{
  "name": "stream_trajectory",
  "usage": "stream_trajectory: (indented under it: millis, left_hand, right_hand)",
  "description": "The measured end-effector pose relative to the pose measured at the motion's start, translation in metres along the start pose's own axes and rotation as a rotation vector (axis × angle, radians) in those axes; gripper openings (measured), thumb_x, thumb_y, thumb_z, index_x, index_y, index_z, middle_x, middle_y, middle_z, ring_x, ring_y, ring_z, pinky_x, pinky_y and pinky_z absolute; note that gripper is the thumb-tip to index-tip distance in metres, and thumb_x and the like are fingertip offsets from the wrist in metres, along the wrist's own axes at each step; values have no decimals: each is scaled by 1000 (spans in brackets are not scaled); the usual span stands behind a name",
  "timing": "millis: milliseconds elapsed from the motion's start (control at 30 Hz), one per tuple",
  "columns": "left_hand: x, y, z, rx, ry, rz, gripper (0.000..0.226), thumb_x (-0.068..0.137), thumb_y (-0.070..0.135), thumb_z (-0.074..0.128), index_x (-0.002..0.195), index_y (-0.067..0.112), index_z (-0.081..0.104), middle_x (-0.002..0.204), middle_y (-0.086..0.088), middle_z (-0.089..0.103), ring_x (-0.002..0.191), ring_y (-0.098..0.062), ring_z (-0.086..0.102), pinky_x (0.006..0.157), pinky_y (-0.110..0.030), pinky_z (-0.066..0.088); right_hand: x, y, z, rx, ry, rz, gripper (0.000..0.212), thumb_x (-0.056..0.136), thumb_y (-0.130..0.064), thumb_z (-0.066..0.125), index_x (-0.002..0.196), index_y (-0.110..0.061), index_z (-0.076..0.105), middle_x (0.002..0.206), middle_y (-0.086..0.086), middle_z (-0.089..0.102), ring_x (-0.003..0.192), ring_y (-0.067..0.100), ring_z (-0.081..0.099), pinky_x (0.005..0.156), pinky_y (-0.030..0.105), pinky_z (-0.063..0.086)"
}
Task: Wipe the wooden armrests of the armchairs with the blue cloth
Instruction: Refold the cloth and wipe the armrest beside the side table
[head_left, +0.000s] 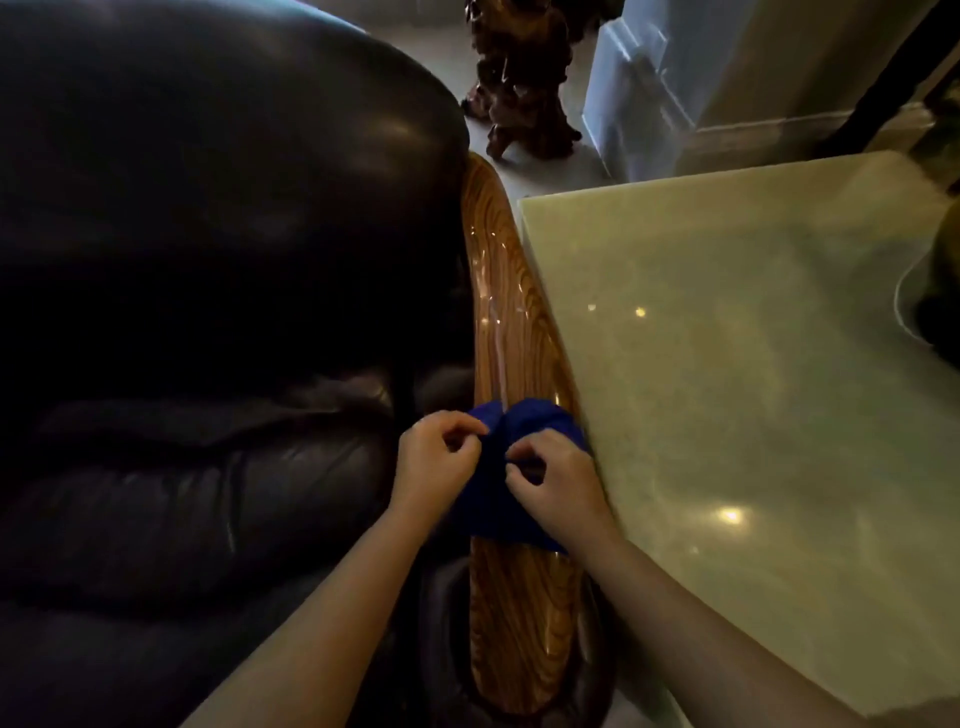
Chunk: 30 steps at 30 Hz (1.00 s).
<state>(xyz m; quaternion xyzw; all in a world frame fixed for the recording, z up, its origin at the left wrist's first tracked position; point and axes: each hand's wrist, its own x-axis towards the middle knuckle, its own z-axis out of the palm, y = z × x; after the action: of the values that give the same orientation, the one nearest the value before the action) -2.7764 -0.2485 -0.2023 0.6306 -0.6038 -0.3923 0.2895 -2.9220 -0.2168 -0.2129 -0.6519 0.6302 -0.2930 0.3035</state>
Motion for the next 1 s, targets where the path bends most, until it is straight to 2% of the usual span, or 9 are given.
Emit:
stream_trajectory:
  millis: [33,100,167,200,267,333,433,667,1000]
  left_hand:
    - [-7,-9,3,25,-7,25,15,81,7,60,84,19,69,83,7,64,78,-2,60,73,-21,51]
    - [-18,-28,9,78,21,132,15,82,7,59,86,18,67,85,9,63,79,2,58,74,-19,50]
    - [-22,-43,17,114,142,240,22,86,10,51,104,16,64,103,8,60,96,4,55,89,-17,46]
    - [-21,-50,21,138,206,249,31,90,14,45,118,15,57,119,7,55,112,3,49,99,-14,40]
    - [-16,-59,34,209,200,208,46,95,24,31,141,22,26,149,8,26,139,1,16,114,-20,18]
    - [-10,-65,52,319,61,214,52,94,34,18,142,28,-2,153,13,-7,140,3,-12,118,-29,2]
    - [5,-69,73,353,4,233,54,93,37,13,139,33,-15,149,20,-21,139,2,-18,117,-33,-3]
    - [26,-66,83,370,37,170,53,94,39,14,141,31,-10,151,17,-15,140,-1,-18,116,-36,0]
    - [108,-36,70,521,-14,69,59,96,39,19,136,29,-24,143,15,-35,131,-5,-36,115,-38,-8]
  right_hand:
    - [-7,5,5,-31,-3,-25,8,81,-10,60,88,-10,63,86,2,60,79,11,55,73,26,51]
    - [-13,17,9,-86,140,-93,19,85,-13,50,99,-10,62,96,5,61,89,14,57,82,27,49]
    - [-6,28,9,-128,304,-101,36,88,-16,40,120,-9,54,119,11,58,112,20,52,100,24,38]
    - [-1,32,9,-164,318,-82,44,90,-19,36,132,-10,44,135,12,49,127,21,42,108,27,30]
    - [4,39,18,-294,237,-54,55,93,-29,28,145,-16,15,154,5,18,143,19,12,116,36,15]
    - [4,46,35,-407,162,-50,58,94,-37,23,145,-21,1,154,2,2,144,17,-1,116,42,9]
    - [11,52,55,-475,172,-2,54,95,-38,18,145,-22,5,155,2,6,144,20,2,115,42,11]
    - [34,59,62,-583,135,-25,49,97,-33,22,144,-17,23,154,2,18,144,19,5,117,39,14]
    - [118,43,41,-620,114,-13,49,96,-30,24,140,-13,34,151,5,29,141,19,16,113,40,25]
